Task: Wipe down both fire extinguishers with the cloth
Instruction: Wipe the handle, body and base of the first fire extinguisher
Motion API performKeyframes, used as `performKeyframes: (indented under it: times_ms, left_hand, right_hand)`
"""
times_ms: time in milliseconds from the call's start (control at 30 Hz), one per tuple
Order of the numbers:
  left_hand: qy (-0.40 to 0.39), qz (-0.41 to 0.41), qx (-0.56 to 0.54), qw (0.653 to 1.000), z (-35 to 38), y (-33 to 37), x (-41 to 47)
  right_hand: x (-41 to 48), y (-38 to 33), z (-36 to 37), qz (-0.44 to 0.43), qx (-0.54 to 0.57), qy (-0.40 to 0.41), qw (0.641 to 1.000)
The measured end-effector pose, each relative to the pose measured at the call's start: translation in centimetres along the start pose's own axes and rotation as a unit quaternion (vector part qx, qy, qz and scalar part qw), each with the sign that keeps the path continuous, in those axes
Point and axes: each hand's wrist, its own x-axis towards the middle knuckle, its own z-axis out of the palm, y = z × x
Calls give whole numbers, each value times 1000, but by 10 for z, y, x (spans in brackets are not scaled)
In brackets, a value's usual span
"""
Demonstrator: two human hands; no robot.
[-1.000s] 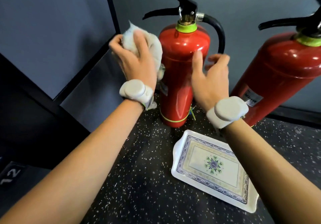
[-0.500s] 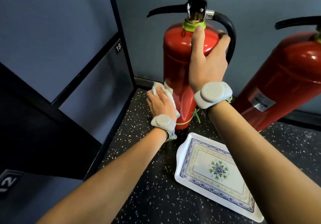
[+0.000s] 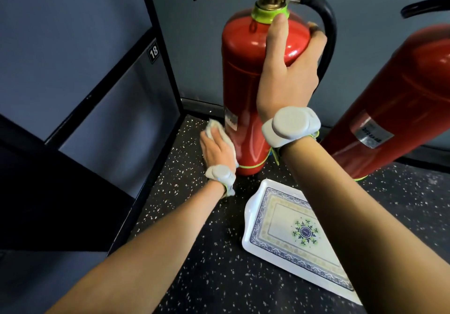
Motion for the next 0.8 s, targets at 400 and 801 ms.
performKeyframes:
  times_ms: [400, 801]
  left_hand:
    - [2, -133, 32, 991, 0, -3, -6]
    - [-2, 154, -114, 982, -29, 183, 27]
  right_hand:
    - [1, 4, -3, -8, -5, -13, 1000]
    - [2, 3, -6, -6, -15, -18, 1000]
